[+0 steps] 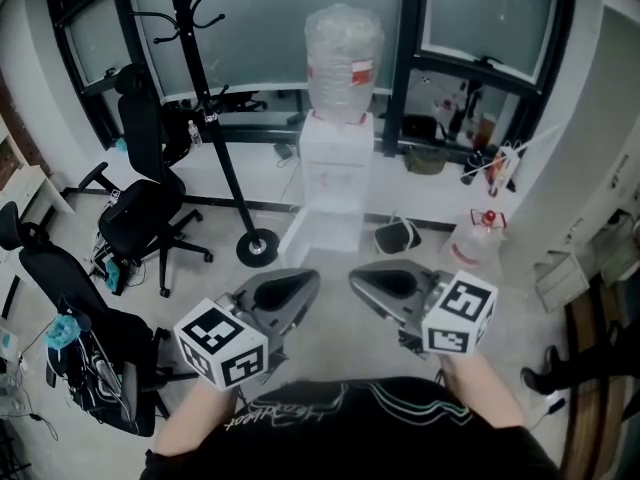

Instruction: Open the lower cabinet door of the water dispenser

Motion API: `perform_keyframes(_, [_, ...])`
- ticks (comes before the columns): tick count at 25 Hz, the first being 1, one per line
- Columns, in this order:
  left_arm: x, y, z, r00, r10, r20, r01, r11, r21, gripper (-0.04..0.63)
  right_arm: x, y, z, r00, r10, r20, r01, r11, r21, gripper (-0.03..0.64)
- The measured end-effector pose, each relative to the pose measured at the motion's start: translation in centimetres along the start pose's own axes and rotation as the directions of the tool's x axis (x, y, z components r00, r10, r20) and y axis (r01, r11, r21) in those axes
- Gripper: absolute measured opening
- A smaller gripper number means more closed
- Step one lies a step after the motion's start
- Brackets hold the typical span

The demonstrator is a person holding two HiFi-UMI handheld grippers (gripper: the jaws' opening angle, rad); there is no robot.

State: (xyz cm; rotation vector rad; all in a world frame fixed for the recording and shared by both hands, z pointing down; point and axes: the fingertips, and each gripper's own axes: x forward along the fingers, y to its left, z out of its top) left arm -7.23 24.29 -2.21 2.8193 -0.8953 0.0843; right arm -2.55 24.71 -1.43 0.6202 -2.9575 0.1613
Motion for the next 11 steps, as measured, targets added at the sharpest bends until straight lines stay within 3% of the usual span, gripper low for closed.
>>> perform_keyframes(11, [1.2, -0.8, -0.9, 1.0, -0.002, -0.026, 0.002, 1.0, 0.008, 0.0, -1.3, -0.4, -0.5, 1.0, -0.008, 0.02, 0.008, 1.0, -0.001, 0.012])
